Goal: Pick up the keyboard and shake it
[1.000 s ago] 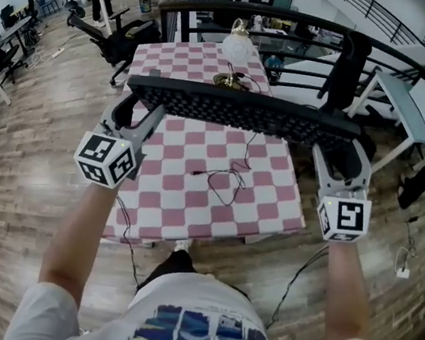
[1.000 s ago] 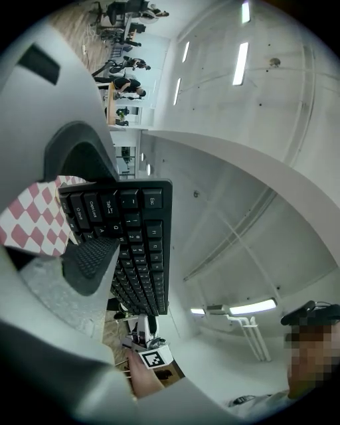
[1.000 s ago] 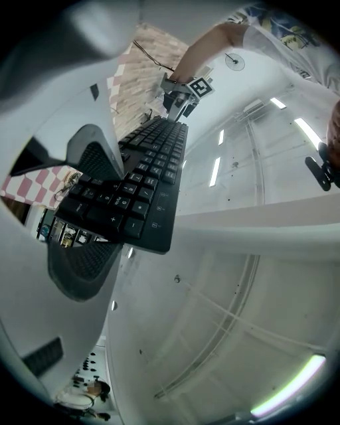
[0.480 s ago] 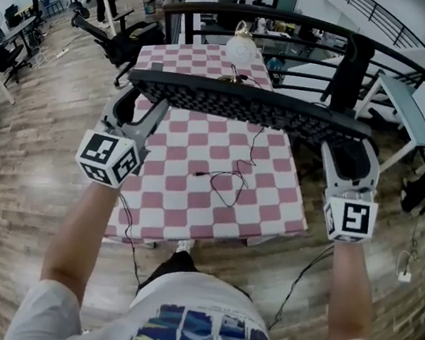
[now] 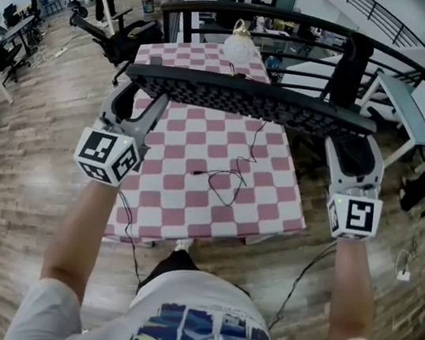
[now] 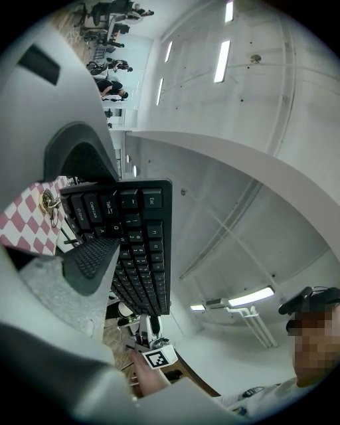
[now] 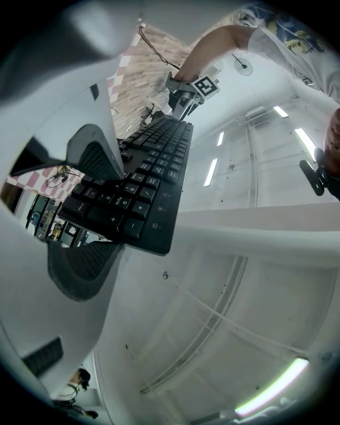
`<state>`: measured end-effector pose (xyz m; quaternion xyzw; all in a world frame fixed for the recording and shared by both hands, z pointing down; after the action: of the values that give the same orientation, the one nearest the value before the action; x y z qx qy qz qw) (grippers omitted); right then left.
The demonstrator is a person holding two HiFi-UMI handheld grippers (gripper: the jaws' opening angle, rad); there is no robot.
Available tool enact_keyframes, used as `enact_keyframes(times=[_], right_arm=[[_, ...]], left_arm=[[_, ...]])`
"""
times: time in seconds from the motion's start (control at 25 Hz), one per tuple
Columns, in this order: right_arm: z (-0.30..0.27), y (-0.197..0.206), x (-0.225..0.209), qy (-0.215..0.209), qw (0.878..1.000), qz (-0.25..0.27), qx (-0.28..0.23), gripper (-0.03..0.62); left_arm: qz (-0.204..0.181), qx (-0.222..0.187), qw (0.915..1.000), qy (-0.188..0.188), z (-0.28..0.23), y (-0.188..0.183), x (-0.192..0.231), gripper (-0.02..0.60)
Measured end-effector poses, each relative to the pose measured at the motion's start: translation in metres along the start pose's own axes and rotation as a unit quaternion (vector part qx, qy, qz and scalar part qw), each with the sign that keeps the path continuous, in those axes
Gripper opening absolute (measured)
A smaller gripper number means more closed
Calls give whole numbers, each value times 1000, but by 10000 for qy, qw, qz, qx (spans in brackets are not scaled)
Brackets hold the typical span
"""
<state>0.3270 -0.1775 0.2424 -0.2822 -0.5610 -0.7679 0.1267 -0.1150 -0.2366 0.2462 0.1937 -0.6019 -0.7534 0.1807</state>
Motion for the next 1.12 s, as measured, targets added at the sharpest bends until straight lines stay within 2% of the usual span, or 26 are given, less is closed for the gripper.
enact_keyframes(times=[1.12], right_arm=[[-6, 15, -6, 13, 10000, -65, 28, 285]], left_arm=[[-55, 49, 10000, -13, -13, 4, -5, 256]])
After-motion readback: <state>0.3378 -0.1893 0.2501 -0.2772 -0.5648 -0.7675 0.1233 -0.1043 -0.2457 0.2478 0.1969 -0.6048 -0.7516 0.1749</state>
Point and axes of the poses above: the fingertips, and each gripper's own axes: z backward along the fingers, x to its left, y out of its underside, the point moved 8 cm from there along z, backward along the fingers, and after that the axes turned 5 degrees about z, right-handed, at the moved point
